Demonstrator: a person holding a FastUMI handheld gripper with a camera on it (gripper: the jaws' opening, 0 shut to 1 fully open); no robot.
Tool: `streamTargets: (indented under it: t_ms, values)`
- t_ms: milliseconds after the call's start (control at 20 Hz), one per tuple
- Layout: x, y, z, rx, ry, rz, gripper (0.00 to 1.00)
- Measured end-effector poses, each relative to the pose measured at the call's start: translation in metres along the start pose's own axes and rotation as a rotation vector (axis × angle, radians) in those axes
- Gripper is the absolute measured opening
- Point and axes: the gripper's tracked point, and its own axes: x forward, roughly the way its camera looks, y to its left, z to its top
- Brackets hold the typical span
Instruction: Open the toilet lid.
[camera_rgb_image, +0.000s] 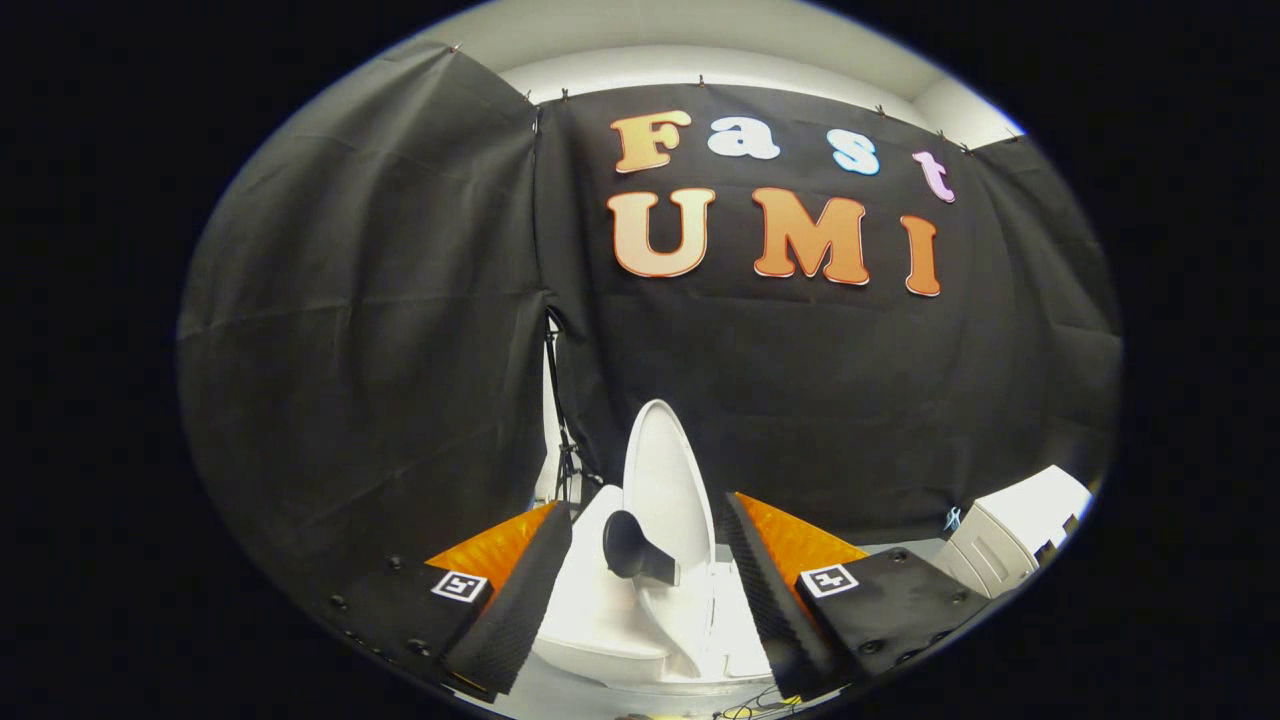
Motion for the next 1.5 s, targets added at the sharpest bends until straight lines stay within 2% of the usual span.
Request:
streamTargets:
  t_ms: [350,500,700,950,1500]
  values:
    - [-0.029,-0.027,0.046,0.055,-0.068,0.002,0.98]
    - [-0.047,-0.037,0.068,0.086,-0.104,0.033,0.98]
    - [-0.071,-0.073,0.097,0.047,-0.161,-0.003,0.98]
    - [-0.09,-0.098,0.11,-0.004,-0.172,-0.038,0.98]
    - [-0.094,-0.137,0.112,0.04,-0.184,-0.07,0.98]
